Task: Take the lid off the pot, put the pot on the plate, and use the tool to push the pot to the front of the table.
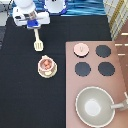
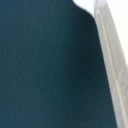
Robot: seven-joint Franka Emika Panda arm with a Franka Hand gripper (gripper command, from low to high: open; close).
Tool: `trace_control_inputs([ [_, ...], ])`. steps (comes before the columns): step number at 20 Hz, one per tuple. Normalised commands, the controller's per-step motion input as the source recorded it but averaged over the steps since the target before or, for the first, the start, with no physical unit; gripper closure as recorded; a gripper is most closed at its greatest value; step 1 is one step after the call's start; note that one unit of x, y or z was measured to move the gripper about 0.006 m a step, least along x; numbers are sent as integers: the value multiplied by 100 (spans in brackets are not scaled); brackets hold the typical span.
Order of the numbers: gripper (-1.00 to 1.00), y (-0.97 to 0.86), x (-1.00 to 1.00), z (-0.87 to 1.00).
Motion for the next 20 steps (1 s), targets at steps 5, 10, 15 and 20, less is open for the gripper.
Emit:
trace_control_inputs([
  [5, 100, 35, 61, -51],
  [10, 100, 20, 71, -22],
  [15, 100, 7, 90, 15],
  [20, 100, 0, 100, 17],
])
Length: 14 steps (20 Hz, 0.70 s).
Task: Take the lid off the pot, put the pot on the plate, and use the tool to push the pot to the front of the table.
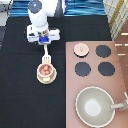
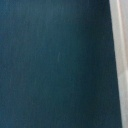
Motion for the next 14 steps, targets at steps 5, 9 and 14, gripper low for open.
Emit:
trace_control_inputs([
  [5, 100, 0, 100, 16],
  [9, 100, 0, 100, 14],
  [14, 100, 0, 100, 15],
])
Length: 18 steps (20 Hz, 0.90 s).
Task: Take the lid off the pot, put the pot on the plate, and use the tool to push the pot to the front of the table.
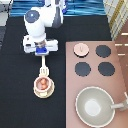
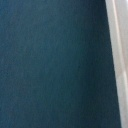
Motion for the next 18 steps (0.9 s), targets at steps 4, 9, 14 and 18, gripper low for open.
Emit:
trace_control_inputs([
  [4, 100, 0, 100, 15],
  [9, 100, 0, 100, 17],
  [14, 100, -2, 100, 20],
  [18, 100, -2, 100, 19],
])
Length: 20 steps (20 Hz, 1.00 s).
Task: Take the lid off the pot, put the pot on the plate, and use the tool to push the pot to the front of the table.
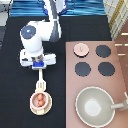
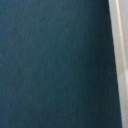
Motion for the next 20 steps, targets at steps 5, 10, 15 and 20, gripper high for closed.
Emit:
trace_control_inputs([
  [5, 100, -2, 100, 18],
  [10, 100, -1, 100, 20],
  [15, 100, 0, 100, 29],
  [20, 100, 7, 84, 54],
])
